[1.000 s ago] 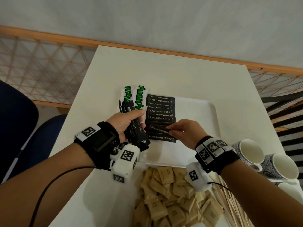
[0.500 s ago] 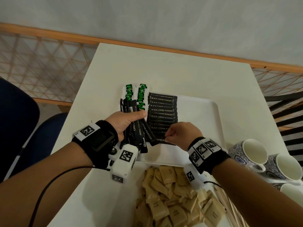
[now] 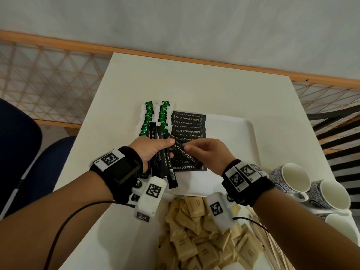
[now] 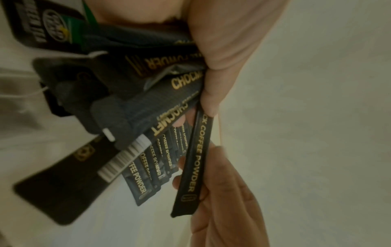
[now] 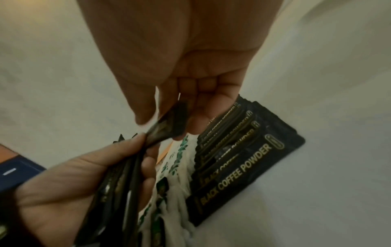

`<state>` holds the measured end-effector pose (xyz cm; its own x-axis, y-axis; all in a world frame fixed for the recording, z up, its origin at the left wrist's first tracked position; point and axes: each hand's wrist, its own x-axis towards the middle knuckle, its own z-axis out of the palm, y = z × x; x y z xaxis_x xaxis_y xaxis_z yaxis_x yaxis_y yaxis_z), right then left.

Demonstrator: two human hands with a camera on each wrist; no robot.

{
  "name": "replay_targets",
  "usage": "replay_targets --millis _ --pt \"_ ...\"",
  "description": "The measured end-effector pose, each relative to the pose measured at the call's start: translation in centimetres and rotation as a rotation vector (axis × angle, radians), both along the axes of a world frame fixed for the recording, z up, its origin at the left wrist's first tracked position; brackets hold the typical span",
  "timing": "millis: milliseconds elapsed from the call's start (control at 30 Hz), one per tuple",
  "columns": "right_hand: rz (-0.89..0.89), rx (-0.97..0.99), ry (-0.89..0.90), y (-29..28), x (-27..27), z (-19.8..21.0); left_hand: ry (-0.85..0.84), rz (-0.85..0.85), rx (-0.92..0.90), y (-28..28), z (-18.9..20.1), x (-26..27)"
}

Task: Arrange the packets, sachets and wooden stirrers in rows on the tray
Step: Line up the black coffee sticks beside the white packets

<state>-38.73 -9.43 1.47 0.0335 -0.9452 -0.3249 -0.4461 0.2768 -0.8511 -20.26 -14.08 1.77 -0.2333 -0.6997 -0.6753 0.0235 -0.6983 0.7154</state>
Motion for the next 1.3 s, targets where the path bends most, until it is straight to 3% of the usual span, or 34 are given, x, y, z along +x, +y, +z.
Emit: replay_targets --millis 200,333,633,1100,1200,1300 --pt "0.036 0.029 0.218 0.1 -1.6 -0.5 -0.007 0.042 -0.02 -0.2 0.1 0.7" --pt "0.212 0.074 0.454 0.7 -1.8 -1.2 -0.041 0.107 -0.02 -0.9 0.1 1.5" --pt "0.346 0.019 0.633 -0.1 0.1 -2.5 -0.016 0.082 -0.029 -1.2 0.0 1.4" --pt "0.285 -0.048 0.687 0.1 -0.3 -2.8 0.027 0.046 -0.027 -1.1 -0.7 0.6" --pt "0.215 -0.094 0.567 0.3 -0.5 -2.0 0.028 0.037 -0.03 -0.9 -0.7 0.5" --pt "0.102 -0.063 0.293 0.5 0.1 -0.9 0.031 0.043 -0.03 -0.6 -0.7 0.3"
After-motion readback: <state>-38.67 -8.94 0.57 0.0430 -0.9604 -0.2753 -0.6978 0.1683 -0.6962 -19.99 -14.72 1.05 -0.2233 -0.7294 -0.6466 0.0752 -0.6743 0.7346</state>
